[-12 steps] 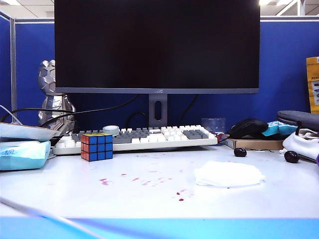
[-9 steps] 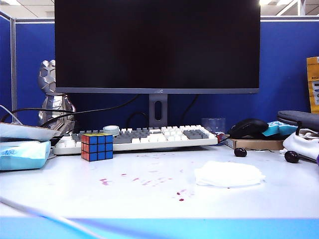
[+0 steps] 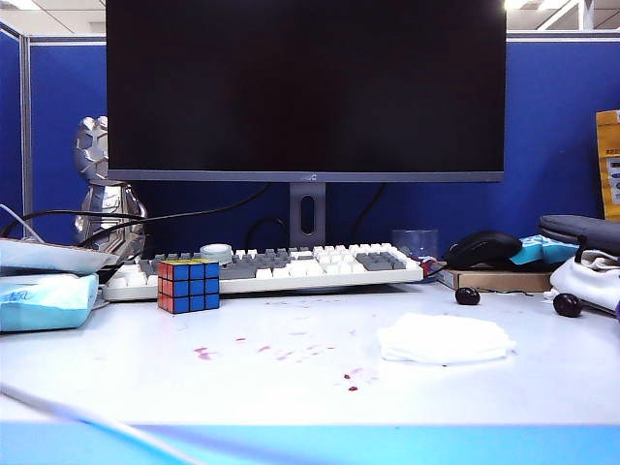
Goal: Use the wet wipes on the table to wipe the cherry juice off the table, then put the wipes back on the table.
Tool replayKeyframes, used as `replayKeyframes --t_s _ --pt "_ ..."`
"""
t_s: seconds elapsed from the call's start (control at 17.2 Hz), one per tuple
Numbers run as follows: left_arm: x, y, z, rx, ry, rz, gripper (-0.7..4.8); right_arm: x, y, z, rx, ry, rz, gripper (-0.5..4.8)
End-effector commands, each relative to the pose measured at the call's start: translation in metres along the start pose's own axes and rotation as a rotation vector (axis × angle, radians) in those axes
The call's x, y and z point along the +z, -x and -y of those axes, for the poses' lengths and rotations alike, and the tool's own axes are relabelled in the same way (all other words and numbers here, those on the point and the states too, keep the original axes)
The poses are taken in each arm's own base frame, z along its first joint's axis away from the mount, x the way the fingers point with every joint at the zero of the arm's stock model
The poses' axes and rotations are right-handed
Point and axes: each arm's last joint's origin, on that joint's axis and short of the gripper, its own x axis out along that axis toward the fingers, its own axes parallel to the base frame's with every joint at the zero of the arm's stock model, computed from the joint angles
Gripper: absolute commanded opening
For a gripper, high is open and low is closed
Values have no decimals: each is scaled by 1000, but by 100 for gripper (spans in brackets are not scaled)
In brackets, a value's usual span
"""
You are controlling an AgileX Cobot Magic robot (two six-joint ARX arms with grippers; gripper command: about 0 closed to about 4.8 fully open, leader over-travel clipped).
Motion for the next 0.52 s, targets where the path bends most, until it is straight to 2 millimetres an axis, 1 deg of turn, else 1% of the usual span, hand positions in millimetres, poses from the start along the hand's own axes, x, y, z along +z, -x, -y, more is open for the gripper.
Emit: replayKeyframes --t_s 0.06,0.17,0.23,0.29,0.35,0.41,0.46,0.52 --pt "-1 0 0 -3 4 -8 -2 46 11 -18 78 15 102 -5" --pt "-1 0 0 -3 4 -8 -2 79 9 -32 115 89 91 -5" --pt "-1 0 0 -3 4 -8 -2 97 3 -41 137 124 57 -5" --pt "-1 0 0 -2 4 -8 -2 114 -7 -51 165 154 -17 -5" --pt "-1 0 0 -3 4 -8 -2 128 -20 -62 202 188 -117 -5" --pt "-1 0 0 -3 4 -8 -2 139 -41 -79 225 219 -269 -5" --pt "-1 0 0 -3 4 -8 -2 142 -60 -92 223 246 -401 -5" --pt "-1 0 0 -3 4 -8 -2 141 -78 -104 217 274 -522 -5"
